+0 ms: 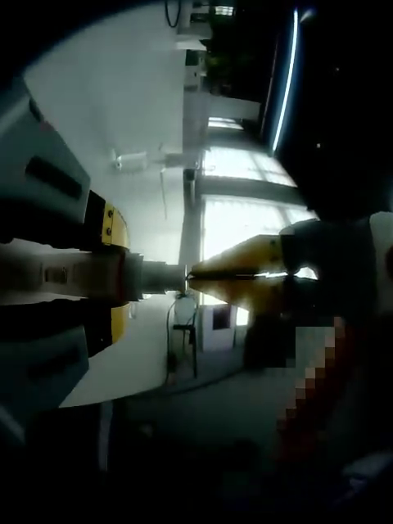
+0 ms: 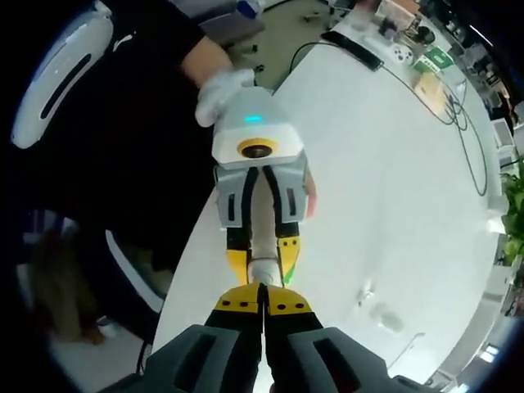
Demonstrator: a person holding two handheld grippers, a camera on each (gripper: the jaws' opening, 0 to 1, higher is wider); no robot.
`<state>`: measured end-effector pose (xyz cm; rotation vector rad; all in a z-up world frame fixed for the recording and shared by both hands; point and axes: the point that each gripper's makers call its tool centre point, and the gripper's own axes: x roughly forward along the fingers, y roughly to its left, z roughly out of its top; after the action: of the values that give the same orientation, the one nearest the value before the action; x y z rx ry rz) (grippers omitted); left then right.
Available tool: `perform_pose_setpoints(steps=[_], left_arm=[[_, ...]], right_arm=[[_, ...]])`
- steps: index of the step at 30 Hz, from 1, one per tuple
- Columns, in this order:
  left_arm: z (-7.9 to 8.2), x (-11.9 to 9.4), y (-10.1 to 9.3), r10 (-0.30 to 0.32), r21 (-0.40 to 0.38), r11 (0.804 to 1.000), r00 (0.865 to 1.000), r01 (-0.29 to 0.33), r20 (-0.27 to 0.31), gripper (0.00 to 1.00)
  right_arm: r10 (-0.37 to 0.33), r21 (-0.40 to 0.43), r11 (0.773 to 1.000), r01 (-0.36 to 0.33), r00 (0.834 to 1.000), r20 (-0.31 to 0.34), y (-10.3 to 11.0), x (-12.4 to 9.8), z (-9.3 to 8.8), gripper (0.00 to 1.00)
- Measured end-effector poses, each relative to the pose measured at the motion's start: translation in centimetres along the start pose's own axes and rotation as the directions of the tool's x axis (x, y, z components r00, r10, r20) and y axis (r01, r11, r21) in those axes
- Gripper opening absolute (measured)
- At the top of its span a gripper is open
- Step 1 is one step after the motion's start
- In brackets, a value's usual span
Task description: Clamp pump bottle remove cover press pump head put on cover
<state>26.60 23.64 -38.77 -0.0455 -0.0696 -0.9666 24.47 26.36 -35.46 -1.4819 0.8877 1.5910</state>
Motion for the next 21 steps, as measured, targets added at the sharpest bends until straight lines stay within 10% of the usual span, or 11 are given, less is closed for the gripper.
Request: perform_pose_setpoints(steps=[21], left_arm=[[-0.01, 0.04, 0.03, -0.001, -0.005, 1.000, 1.000, 0.001, -0.001, 0.13]], right_arm=[[0.009, 0.025, 1.000, -0.009, 1.000, -0.029, 0.17, 0.17, -0.02, 0.00]])
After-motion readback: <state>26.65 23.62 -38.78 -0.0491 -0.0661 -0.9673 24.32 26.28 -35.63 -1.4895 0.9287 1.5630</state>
